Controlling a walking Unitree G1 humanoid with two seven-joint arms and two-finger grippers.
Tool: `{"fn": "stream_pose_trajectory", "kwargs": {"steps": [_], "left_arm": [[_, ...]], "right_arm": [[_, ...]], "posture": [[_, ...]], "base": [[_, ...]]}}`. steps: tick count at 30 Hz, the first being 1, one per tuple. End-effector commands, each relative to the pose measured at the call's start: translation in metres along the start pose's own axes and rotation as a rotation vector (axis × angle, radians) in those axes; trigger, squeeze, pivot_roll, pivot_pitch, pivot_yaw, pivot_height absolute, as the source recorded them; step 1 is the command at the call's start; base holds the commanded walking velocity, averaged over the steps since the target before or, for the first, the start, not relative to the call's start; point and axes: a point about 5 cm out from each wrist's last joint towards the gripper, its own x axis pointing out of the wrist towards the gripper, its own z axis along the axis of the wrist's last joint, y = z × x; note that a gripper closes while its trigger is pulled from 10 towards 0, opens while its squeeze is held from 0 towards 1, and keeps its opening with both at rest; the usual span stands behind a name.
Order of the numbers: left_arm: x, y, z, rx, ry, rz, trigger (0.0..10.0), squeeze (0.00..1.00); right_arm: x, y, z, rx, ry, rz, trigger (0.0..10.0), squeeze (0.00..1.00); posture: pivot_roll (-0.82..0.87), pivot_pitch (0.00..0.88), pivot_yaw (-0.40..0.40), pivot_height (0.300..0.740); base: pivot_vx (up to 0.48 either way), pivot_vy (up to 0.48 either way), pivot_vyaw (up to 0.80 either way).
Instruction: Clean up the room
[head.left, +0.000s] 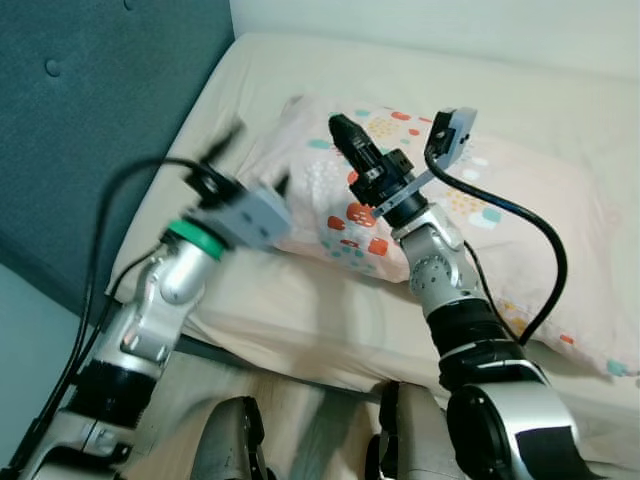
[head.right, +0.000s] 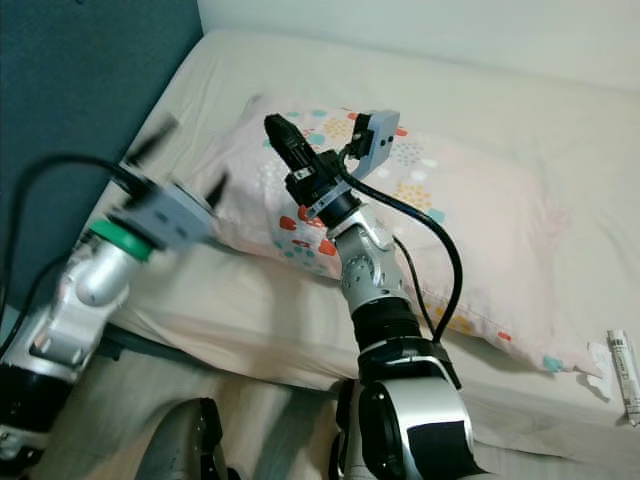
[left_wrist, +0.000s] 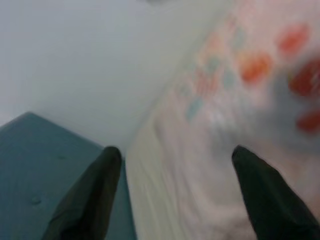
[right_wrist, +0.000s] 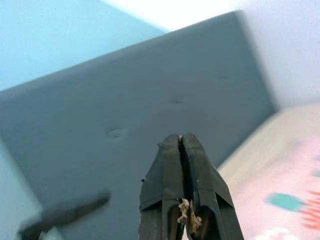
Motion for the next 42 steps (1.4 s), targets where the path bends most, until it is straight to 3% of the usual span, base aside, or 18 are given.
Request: {"fn": "stream_pose_trajectory", "kwargs": {"steps": [1,6,7,10,11,15,16,18,20,22,23,26,35,37,38,39,40,42], "left_arm": [[-0.005,-0.029,-0.017,0.075,0.073,-0.088,10.0,0.00],[-0.004,-0.038,-0.019,0.099,0.078,-0.115,10.0,0.00],[0.003,-0.057,-0.018,0.131,0.090,-0.167,10.0,1.00],[0.012,-0.076,-0.016,0.180,0.094,-0.211,10.0,1.00],[0.027,-0.098,-0.008,0.252,0.099,-0.278,10.0,1.00],[0.036,-0.104,-0.002,0.311,0.099,-0.295,10.0,1.00],[0.039,-0.111,0.001,0.344,0.106,-0.324,10.0,1.00],[0.040,-0.113,0.001,0.352,0.108,-0.334,10.0,1.00],[0.044,-0.113,0.005,0.369,0.104,-0.292,10.0,1.00],[0.046,-0.112,0.007,0.373,0.101,-0.268,10.0,1.00],[0.049,-0.108,0.010,0.381,0.094,-0.214,10.0,0.00],[0.053,-0.107,0.013,0.417,0.090,-0.159,10.0,0.00],[0.049,-0.129,0.021,0.482,0.067,-0.224,10.0,0.00],[0.051,-0.131,0.027,0.487,0.048,-0.223,9.3,0.00],[0.053,-0.132,0.031,0.490,0.036,-0.217,7.4,0.00],[0.056,-0.131,0.036,0.491,0.026,-0.203,2.5,0.00],[0.058,-0.130,0.038,0.492,0.022,-0.194,0.0,0.00],[0.060,-0.129,0.040,0.494,0.017,-0.184,0.0,0.00]], "right_arm": [[-0.023,-0.020,0.011,-0.012,-0.070,-0.164,10.0,0.00],[-0.034,-0.026,0.018,-0.020,-0.101,-0.213,10.0,0.00],[-0.056,-0.038,0.032,0.009,-0.167,-0.294,10.0,0.00],[-0.081,-0.049,0.045,0.057,-0.229,-0.368,10.0,0.00],[-0.115,-0.057,0.054,0.188,-0.276,-0.432,10.0,0.00],[-0.125,-0.060,0.041,0.222,-0.173,-0.474,10.0,0.00],[-0.137,-0.069,0.022,0.024,0.073,-0.591,10.0,0.00],[-0.141,-0.073,0.018,-0.056,0.146,-0.623,10.0,0.00],[-0.155,-0.085,0.027,-0.541,0.370,-0.716,10.0,0.00],[-0.159,-0.089,0.034,-0.729,0.425,-0.734,10.0,0.00],[-0.164,-0.091,0.045,-0.901,0.450,-0.770,10.0,0.00],[-0.165,-0.086,0.064,-1.068,0.429,-0.820,10.0,0.00],[-0.144,-0.069,0.084,-1.178,0.330,-0.792,10.0,0.00],[-0.139,-0.067,0.085,-1.181,0.310,-0.776,10.0,0.00],[-0.136,-0.065,0.084,-1.170,0.294,-0.767,10.0,0.00],[-0.133,-0.064,0.083,-1.180,0.282,-0.760,10.0,0.00],[-0.132,-0.063,0.082,-1.189,0.274,-0.757,10.0,0.00],[-0.131,-0.062,0.080,-1.186,0.267,-0.756,10.0,0.00]], "posture": [[0.09,0.156,0.039,0.585],[0.08,0.159,0.039,0.585],[0.05,0.165,0.039,0.585],[0.03,0.170,0.041,0.585],[-0.02,0.183,0.040,0.585],[-0.04,0.187,0.039,0.585],[-0.06,0.194,0.034,0.585],[-0.06,0.194,0.034,0.585],[-0.08,0.201,0.029,0.585],[-0.08,0.201,0.029,0.585],[-0.09,0.208,0.026,0.585],[-0.09,0.215,0.025,0.585],[-0.12,0.235,0.028,0.585],[-0.13,0.240,0.026,0.585],[-0.13,0.240,0.026,0.585],[-0.14,0.242,0.027,0.585],[-0.14,0.242,0.027,0.585],[-0.14,0.244,0.029,0.585]], "base": [[0.000,0.000,0.00],[0.000,0.000,0.00],[0.000,0.000,0.00],[0.000,0.000,0.00],[0.000,0.000,0.00],[0.000,0.000,0.00],[0.000,0.000,0.00],[0.000,0.000,0.00],[0.000,0.000,0.00],[0.000,0.000,0.00],[0.000,0.000,0.00],[0.000,0.000,0.00],[0.000,0.000,0.00],[0.000,0.000,0.00],[0.000,0.000,0.00],[0.000,0.000,0.00],[0.000,0.000,0.00],[0.000,0.000,0.00]]}}
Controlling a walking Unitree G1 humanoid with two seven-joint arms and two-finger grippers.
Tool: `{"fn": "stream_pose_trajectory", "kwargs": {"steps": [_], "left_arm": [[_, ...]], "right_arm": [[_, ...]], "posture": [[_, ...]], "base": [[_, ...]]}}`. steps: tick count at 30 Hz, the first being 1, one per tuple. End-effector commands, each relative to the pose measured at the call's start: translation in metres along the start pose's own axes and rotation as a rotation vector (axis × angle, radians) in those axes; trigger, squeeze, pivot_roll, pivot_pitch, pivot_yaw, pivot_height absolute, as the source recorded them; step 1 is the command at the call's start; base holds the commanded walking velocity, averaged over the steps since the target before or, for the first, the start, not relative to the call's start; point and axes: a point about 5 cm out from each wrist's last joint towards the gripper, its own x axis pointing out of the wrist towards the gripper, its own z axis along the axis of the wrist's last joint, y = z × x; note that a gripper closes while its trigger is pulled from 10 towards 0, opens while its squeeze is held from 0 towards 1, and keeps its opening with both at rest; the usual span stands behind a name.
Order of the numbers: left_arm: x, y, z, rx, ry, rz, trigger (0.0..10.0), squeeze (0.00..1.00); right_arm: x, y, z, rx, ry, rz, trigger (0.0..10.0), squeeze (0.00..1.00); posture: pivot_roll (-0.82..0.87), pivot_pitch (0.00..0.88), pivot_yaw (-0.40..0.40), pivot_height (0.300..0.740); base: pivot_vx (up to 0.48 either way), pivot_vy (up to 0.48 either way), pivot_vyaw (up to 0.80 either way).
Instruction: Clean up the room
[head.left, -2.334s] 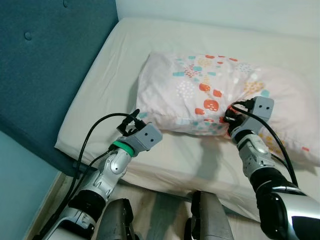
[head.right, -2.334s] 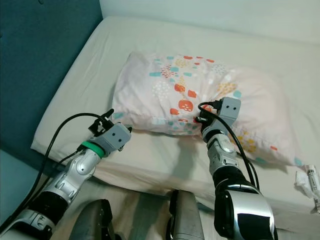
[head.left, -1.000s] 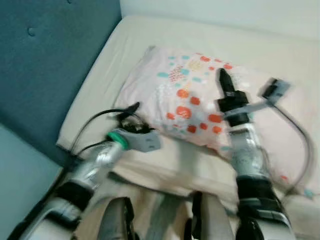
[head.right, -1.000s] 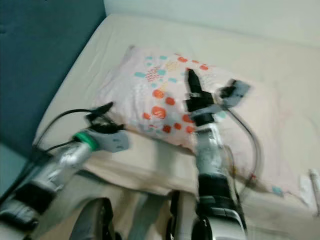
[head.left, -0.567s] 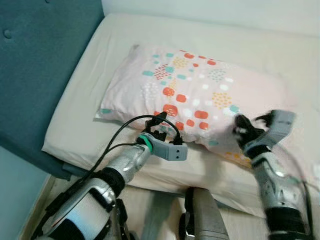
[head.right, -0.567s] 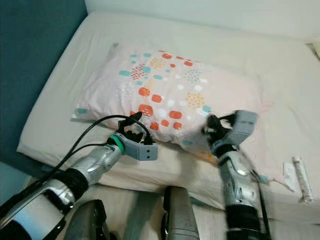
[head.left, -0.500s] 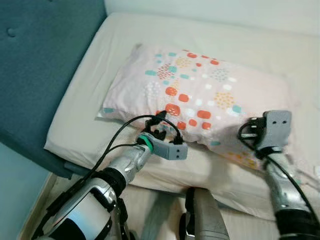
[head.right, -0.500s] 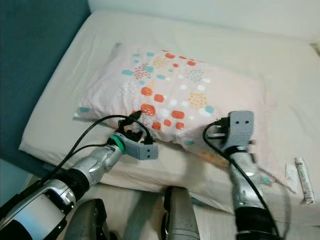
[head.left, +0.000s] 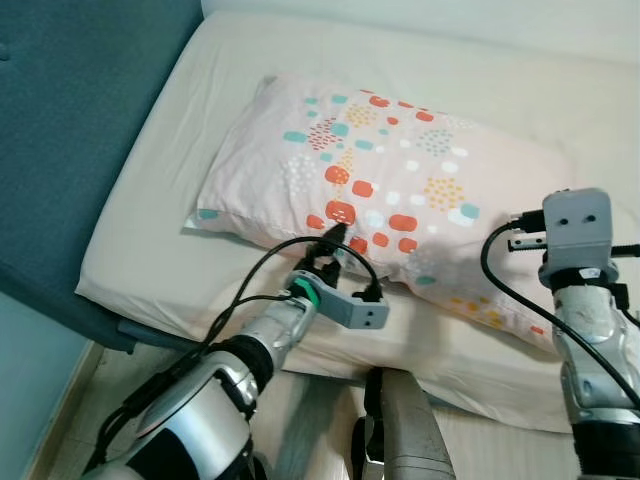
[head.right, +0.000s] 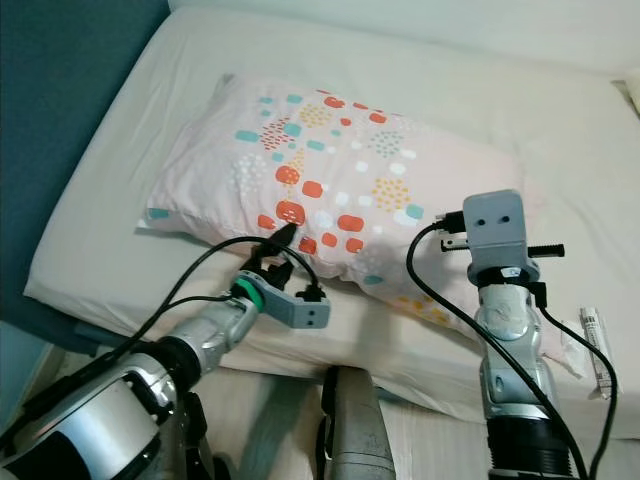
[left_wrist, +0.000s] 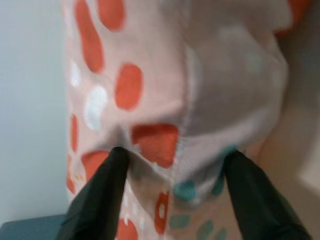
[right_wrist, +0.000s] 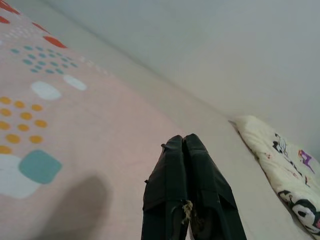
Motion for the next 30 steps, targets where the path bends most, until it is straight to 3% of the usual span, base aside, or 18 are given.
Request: {"fn": "stream_pose_trajectory", "kwargs": {"steps": [1,8,18,20,21,22,23,25,27,28,30], "left_arm": [[-0.001,-0.003,0.001,0.017,-0.004,-0.005,0.0,0.00],[0.010,0.022,-0.008,-0.014,0.030,0.099,0.0,0.00],[0.007,0.034,-0.036,-0.122,0.114,0.150,0.0,0.00],[0.002,0.059,-0.072,-0.184,0.190,0.309,0.0,0.00],[0.002,0.059,-0.072,-0.184,0.190,0.309,0.0,0.00],[-0.004,0.075,-0.092,-0.186,0.226,0.404,0.0,0.00],[-0.004,0.075,-0.092,-0.186,0.226,0.404,0.0,0.00],[-0.024,0.117,-0.141,-0.151,0.304,0.619,0.0,0.00],[-0.024,0.117,-0.141,-0.151,0.304,0.619,0.0,0.00],[-0.035,0.134,-0.158,-0.131,0.325,0.699,0.0,0.00],[-0.035,0.134,-0.158,-0.131,0.325,0.699,0.0,0.00]], "right_arm": [[-0.003,0.000,-0.002,-0.011,0.001,-0.006,10.0,0.00],[-0.007,0.006,0.005,0.026,-0.008,-0.013,10.0,0.00],[-0.007,0.007,0.004,0.055,-0.010,-0.015,10.0,0.00],[-0.006,0.011,0.006,0.097,-0.029,-0.005,10.0,0.00],[-0.006,0.011,0.006,0.097,-0.029,-0.005,10.0,0.00],[-0.006,0.015,0.010,0.132,-0.049,0.021,10.0,0.00],[-0.006,0.015,0.010,0.132,-0.049,0.021,10.0,0.00],[-0.003,0.027,0.019,0.188,-0.087,0.084,10.0,0.00],[-0.003,0.027,0.019,0.188,-0.087,0.084,10.0,0.00],[-0.002,0.031,0.021,0.199,-0.096,0.105,10.0,0.00],[-0.002,0.031,0.021,0.199,-0.096,0.105,10.0,0.00]], "posture": [[-0.14,0.244,0.029,0.585],[-0.14,0.238,0.039,0.585],[-0.11,0.228,0.044,0.585],[-0.09,0.224,0.048,0.585],[-0.09,0.224,0.048,0.585],[-0.07,0.218,0.046,0.585],[-0.07,0.218,0.046,0.585],[-0.05,0.212,0.041,0.585],[-0.05,0.212,0.041,0.585],[-0.04,0.209,0.036,0.585],[-0.04,0.209,0.036,0.585]], "base": [[0.000,0.000,0.00],[0.000,0.000,0.00],[0.000,0.000,0.00],[0.000,0.000,0.00],[0.000,0.000,0.00],[0.000,0.000,0.00],[0.000,0.000,0.00],[0.000,0.000,0.00],[0.000,0.000,0.00],[0.000,0.000,0.00],[0.000,0.000,0.00]]}}
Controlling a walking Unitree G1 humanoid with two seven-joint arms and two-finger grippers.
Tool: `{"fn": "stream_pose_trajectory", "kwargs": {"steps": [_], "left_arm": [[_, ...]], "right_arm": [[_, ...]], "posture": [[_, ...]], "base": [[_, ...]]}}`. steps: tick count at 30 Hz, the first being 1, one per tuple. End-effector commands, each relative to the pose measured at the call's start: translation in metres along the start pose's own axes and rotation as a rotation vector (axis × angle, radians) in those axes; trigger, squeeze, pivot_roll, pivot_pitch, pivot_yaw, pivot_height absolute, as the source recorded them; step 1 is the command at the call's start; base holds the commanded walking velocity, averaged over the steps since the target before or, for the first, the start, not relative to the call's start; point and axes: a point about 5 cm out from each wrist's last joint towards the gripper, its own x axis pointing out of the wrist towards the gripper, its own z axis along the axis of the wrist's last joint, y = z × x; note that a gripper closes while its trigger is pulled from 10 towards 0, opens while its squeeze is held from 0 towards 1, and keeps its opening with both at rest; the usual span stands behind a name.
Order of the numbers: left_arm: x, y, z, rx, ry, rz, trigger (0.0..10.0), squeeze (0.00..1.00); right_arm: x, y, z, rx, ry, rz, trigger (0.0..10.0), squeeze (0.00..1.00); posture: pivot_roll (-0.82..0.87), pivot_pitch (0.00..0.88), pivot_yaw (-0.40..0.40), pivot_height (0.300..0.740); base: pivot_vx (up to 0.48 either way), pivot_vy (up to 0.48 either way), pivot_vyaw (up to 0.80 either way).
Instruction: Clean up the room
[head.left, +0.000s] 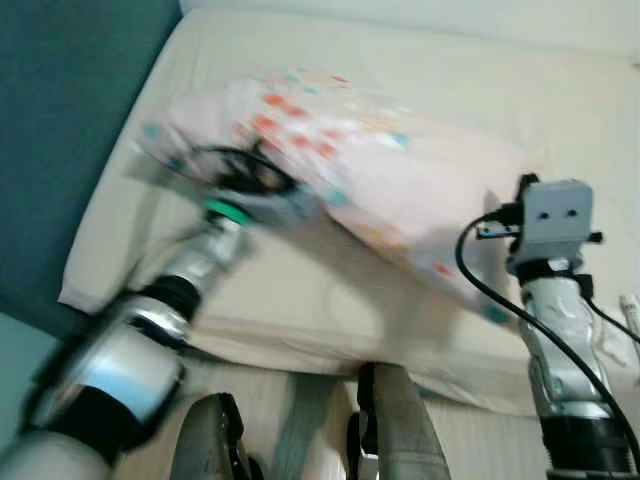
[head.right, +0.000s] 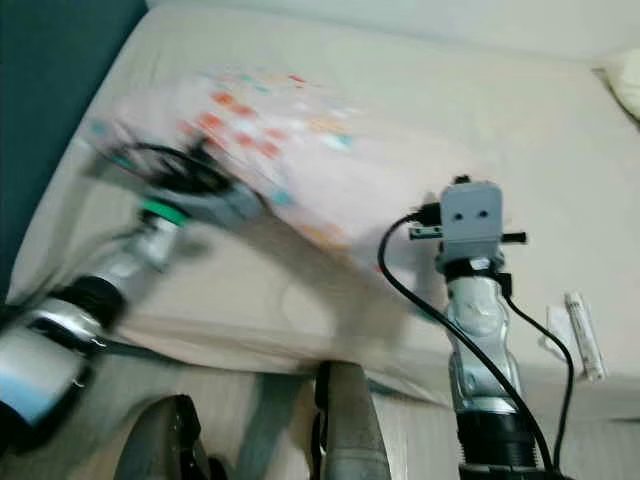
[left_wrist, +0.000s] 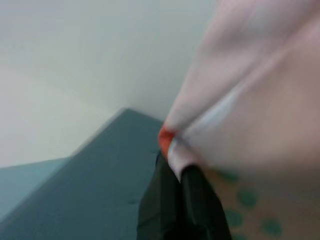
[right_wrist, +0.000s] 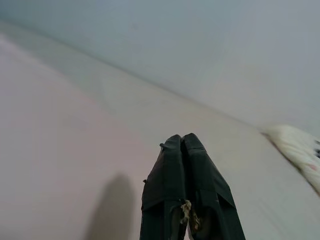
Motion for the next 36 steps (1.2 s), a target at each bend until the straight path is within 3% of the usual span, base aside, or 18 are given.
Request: {"fn": "stream_pose_trajectory", "kwargs": {"steps": [1,2,4,5,6,8,9,11,16,19,23,26,30,31,32,34,35,36], "left_arm": [[0.008,0.027,-0.011,-0.013,0.003,0.144,0.0,0.00],[0.013,0.050,-0.021,0.003,0.004,0.225,0.0,0.00],[0.013,0.050,-0.021,0.003,0.004,0.225,0.0,0.00],[0.022,0.086,-0.029,0.055,-0.031,0.345,0.0,0.00],[0.022,0.086,-0.029,0.055,-0.031,0.345,0.0,0.00],[0.032,0.102,-0.026,0.087,-0.067,0.395,0.0,0.00],[0.032,0.102,-0.026,0.087,-0.067,0.395,0.0,0.00],[0.047,0.103,-0.013,0.148,-0.136,0.357,0.0,0.00],[0.065,0.093,0.020,0.248,-0.255,0.260,0.0,0.00],[0.066,0.093,0.021,0.251,-0.260,0.256,0.0,0.00],[0.079,0.087,0.071,0.248,-0.400,0.259,0.0,0.00],[0.082,0.090,0.083,0.229,-0.427,0.287,0.0,0.00],[0.088,0.099,0.118,0.174,-0.525,0.355,0.0,0.00],[0.088,0.099,0.118,0.174,-0.525,0.355,0.0,0.00],[0.087,0.096,0.135,0.166,-0.576,0.349,0.0,0.00],[0.087,0.096,0.135,0.166,-0.576,0.349,0.0,0.00],[0.087,0.088,0.142,0.199,-0.575,0.276,10.0,0.00],[0.087,0.088,0.142,0.199,-0.575,0.276,10.0,0.00]], "right_arm": [[0.000,0.006,-0.004,0.022,0.010,0.031,10.0,0.00],[0.002,0.011,-0.003,0.038,0.004,0.053,10.0,0.00],[0.002,0.011,-0.003,0.038,0.004,0.053,10.0,0.00],[0.007,0.023,0.001,0.076,-0.022,0.116,10.0,0.00],[0.007,0.023,0.001,0.076,-0.022,0.116,10.0,0.00],[0.010,0.033,0.004,0.101,-0.038,0.166,10.0,0.00],[0.010,0.033,0.004,0.101,-0.038,0.166,10.0,0.00],[0.008,0.052,0.005,0.137,-0.039,0.273,10.0,0.00],[-0.006,0.089,0.011,0.202,-0.055,0.472,10.0,0.00],[-0.007,0.091,0.011,0.202,-0.058,0.479,10.0,0.00],[-0.017,0.107,0.013,0.245,-0.058,0.518,10.0,0.00],[-0.019,0.105,0.010,0.231,-0.047,0.519,10.0,0.00],[-0.028,0.099,-0.022,0.160,0.126,0.528,10.0,0.00],[-0.028,0.099,-0.022,0.160,0.126,0.528,10.0,0.00],[-0.025,0.106,-0.021,0.197,0.132,0.559,10.0,0.00],[-0.025,0.106,-0.021,0.197,0.132,0.559,10.0,0.00],[-0.020,0.111,-0.016,0.228,0.117,0.562,10.0,0.00],[-0.020,0.111,-0.016,0.228,0.117,0.562,10.0,0.00]], "posture": [[-0.02,0.205,0.032,0.585],[-0.01,0.201,0.026,0.585],[-0.01,0.201,0.026,0.585],[0.01,0.193,0.016,0.585],[0.01,0.193,0.016,0.585],[0.01,0.188,0.012,0.585],[0.01,0.188,0.012,0.585],[0.02,0.182,0.012,0.585],[0.01,0.174,0.018,0.585],[0.01,0.174,0.018,0.585],[-0.03,0.170,0.046,0.585],[-0.03,0.169,0.050,0.585],[-0.04,0.174,0.053,0.585],[-0.04,0.174,0.053,0.585],[-0.04,0.173,0.054,0.585],[-0.04,0.173,0.054,0.585],[-0.04,0.172,0.057,0.585],[-0.04,0.172,0.057,0.585]], "base": [[0.000,0.000,0.00],[0.000,0.000,0.00],[0.000,0.000,0.00],[0.000,0.000,0.00],[0.000,0.000,0.00],[0.000,0.000,0.00],[0.000,0.000,0.00],[0.000,0.000,0.00],[0.000,0.000,0.00],[0.000,0.000,0.00],[0.000,0.000,0.00],[0.000,0.000,0.00],[0.000,0.000,0.00],[0.000,0.000,0.00],[0.000,0.000,0.00],[0.000,0.000,0.00],[0.000,0.000,0.00],[0.000,0.000,0.00]]}}
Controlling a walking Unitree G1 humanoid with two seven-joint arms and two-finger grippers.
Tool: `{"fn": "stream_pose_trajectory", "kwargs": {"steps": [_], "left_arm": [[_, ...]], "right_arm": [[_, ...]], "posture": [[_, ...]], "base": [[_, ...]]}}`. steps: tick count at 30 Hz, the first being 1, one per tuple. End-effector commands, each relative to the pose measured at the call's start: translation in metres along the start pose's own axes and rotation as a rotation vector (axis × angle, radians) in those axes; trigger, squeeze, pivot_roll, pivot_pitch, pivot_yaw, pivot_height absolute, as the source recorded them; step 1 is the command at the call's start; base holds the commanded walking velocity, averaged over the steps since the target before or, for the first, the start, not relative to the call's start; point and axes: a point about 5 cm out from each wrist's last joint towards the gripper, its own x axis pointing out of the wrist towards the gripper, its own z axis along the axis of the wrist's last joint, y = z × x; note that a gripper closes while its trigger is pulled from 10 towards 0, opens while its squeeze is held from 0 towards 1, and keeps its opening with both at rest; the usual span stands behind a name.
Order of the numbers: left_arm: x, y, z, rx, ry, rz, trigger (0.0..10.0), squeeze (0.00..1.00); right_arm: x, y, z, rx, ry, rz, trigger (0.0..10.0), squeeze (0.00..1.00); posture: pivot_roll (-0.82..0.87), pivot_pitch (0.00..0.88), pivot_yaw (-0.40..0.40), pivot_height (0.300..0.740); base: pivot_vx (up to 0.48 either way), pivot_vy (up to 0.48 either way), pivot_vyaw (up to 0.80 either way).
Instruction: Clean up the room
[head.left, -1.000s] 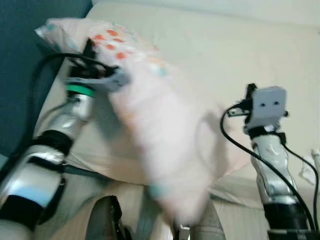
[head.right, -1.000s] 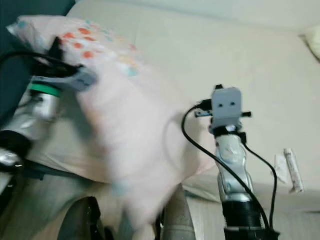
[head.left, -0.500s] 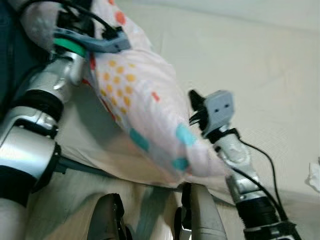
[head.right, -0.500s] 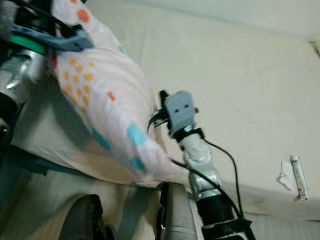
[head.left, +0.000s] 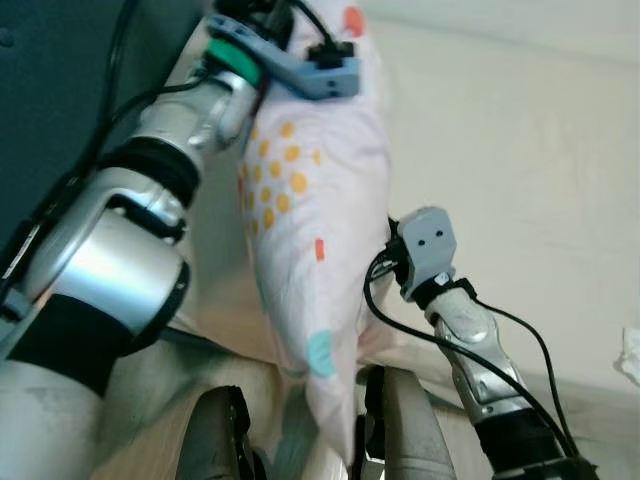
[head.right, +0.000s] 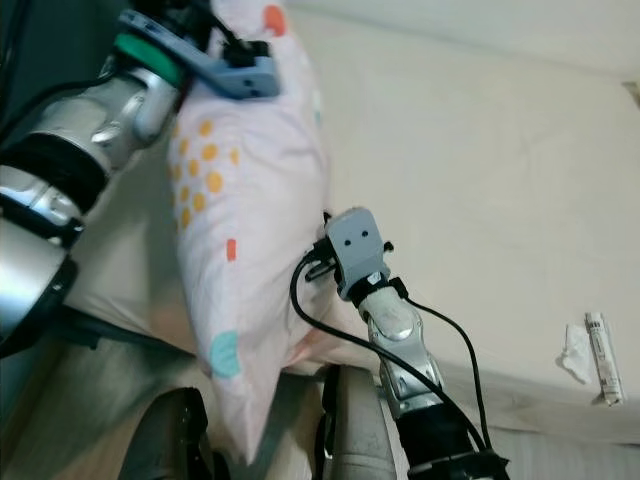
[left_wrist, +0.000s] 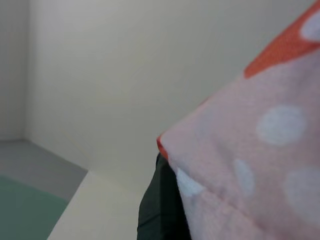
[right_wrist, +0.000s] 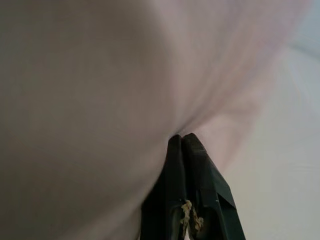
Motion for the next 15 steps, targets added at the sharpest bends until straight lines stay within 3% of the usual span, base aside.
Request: {"fn": "stream_pose_trajectory", "kwargs": {"steps": [1,2,3,4,5,11,12,15], "left_arm": [[0.007,-0.003,0.010,0.018,-0.022,-0.070,10.0,0.00],[0.002,-0.014,0.013,0.035,-0.002,-0.175,10.0,0.00],[0.002,-0.014,0.013,0.035,-0.002,-0.175,10.0,0.00],[-0.003,-0.023,0.013,0.024,0.035,-0.251,10.0,0.31],[-0.008,-0.030,0.010,0.016,0.073,-0.303,10.0,1.00],[-0.025,-0.038,-0.012,-0.017,0.230,-0.382,10.0,1.00],[-0.030,-0.037,-0.021,-0.023,0.276,-0.379,10.0,0.00],[-0.035,-0.035,-0.034,-0.041,0.337,-0.375,10.0,0.00]], "right_arm": [[0.010,0.000,0.008,0.037,-0.028,0.003,10.0,0.00],[0.019,0.000,0.018,0.058,-0.066,-0.005,10.0,0.00],[0.019,0.000,0.018,0.058,-0.066,-0.005,10.0,0.00],[0.028,-0.001,0.028,0.080,-0.103,-0.016,10.0,0.00],[0.034,-0.003,0.037,0.102,-0.137,-0.024,10.0,0.00],[0.039,-0.007,0.044,0.113,-0.162,-0.033,10.0,0.00],[0.038,-0.008,0.042,0.111,-0.155,-0.035,10.0,0.00],[0.035,-0.010,0.038,0.108,-0.142,-0.040,10.0,0.00]], "posture": [[-0.03,0.170,0.063,0.585],[-0.04,0.170,0.066,0.585],[-0.04,0.170,0.066,0.585],[-0.04,0.170,0.066,0.585],[-0.03,0.168,0.065,0.585],[-0.02,0.170,0.062,0.585],[-0.02,0.171,0.061,0.585],[-0.01,0.176,0.061,0.585]], "base": [[0.000,0.000,0.00],[0.000,0.000,0.00],[0.000,0.000,0.00],[0.000,0.000,0.00],[0.000,0.000,0.00],[0.000,0.000,0.00],[0.000,0.000,0.00],[0.000,0.000,0.00]]}}
